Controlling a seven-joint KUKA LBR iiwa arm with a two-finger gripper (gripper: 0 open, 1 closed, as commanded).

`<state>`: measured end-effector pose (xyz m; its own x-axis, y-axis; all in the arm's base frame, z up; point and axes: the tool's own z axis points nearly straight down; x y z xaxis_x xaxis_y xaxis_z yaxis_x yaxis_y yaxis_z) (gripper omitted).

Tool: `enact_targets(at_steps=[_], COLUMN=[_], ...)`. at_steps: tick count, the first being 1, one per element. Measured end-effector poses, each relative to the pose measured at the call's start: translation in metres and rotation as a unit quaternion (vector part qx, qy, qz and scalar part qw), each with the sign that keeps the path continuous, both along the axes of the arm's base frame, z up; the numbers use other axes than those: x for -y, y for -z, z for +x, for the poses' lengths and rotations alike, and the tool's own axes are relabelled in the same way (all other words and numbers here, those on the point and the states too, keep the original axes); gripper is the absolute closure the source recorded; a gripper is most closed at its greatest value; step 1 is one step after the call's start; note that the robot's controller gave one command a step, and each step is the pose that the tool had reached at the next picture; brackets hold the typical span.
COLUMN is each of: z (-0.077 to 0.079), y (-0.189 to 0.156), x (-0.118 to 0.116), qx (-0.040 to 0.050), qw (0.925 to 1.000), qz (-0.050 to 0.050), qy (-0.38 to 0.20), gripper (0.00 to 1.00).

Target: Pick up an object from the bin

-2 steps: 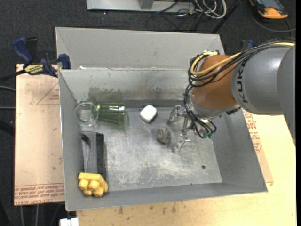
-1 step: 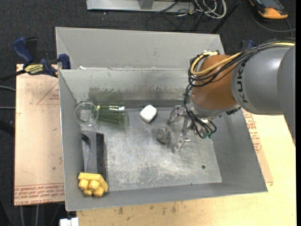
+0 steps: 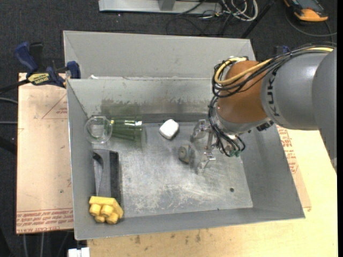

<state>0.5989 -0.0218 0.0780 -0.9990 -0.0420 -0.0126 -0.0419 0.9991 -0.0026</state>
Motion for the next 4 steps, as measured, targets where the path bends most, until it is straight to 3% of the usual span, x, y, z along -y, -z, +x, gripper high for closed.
enact_targets(at_steps=[1, 2, 4], z=[0.001, 0.01, 0.01], y=[0.001, -0.001, -0.001], x=[-0.013, -0.023, -0.022], qx=[0.0009, -0.0041, -0.0024], qw=[0.9992, 0.9919, 0.9876], qz=[-0.002, -0.001, 0.002], qy=[-0.041, -0.127, -0.157], gripper=[0.0, 1.0, 1.0])
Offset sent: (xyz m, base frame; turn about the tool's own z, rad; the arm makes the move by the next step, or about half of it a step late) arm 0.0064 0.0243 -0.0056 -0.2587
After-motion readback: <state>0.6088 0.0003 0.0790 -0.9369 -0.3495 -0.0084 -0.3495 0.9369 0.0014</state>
